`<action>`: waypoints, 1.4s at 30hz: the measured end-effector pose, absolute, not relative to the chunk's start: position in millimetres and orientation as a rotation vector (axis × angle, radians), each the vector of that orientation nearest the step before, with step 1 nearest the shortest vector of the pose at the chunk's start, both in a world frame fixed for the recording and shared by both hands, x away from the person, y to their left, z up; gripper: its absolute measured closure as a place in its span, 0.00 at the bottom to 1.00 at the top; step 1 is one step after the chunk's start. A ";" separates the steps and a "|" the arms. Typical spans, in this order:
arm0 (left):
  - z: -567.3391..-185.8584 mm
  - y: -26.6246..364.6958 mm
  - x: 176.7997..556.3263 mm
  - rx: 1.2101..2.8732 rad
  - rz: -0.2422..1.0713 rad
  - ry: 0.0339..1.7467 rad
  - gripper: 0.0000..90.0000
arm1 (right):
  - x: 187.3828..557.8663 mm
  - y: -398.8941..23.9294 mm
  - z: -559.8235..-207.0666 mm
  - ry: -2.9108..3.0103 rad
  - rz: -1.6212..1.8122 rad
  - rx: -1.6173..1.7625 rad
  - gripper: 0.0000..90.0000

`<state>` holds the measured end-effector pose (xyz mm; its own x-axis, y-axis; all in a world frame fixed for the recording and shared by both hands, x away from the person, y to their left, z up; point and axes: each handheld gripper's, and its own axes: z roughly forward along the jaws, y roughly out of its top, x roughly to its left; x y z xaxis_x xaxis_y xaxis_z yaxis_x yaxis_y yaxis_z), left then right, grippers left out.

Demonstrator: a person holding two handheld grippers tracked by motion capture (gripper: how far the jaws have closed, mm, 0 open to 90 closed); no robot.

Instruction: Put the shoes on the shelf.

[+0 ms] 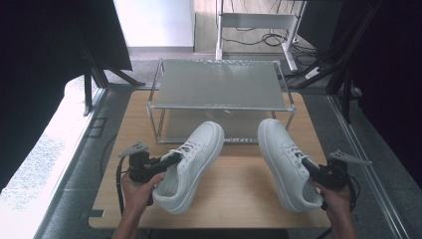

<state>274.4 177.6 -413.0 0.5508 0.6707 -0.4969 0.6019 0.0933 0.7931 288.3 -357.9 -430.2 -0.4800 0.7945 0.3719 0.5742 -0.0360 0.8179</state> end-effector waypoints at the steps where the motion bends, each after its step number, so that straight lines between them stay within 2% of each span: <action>1: -412.8 178.5 274.6 1.579 0.070 1.108 0.93 | 288.2 -357.8 -430.2 2.015 1.538 1.467 0.96; 19: -393.8 191.2 275.6 1.461 0.023 1.057 0.93 | 289.5 -350.3 -416.6 1.960 1.661 1.455 0.96; 26: -385.1 190.4 285.9 1.423 0.004 1.041 0.93 | 296.4 -341.9 -406.4 1.960 1.702 1.422 0.96; 34: -370.0 185.4 298.4 1.444 0.060 1.038 0.93 | 305.5 -333.2 -392.1 1.906 1.765 1.424 0.96; 42: -359.2 183.8 313.8 1.410 0.033 1.025 0.93 | 317.6 -328.1 -374.4 1.900 1.793 1.400 0.96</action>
<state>313.8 183.8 -359.2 0.5944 0.5758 -0.5613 0.5385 0.2334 0.8097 317.6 -328.1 -374.4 -0.5416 0.7079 0.4534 0.4939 -0.1686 0.8530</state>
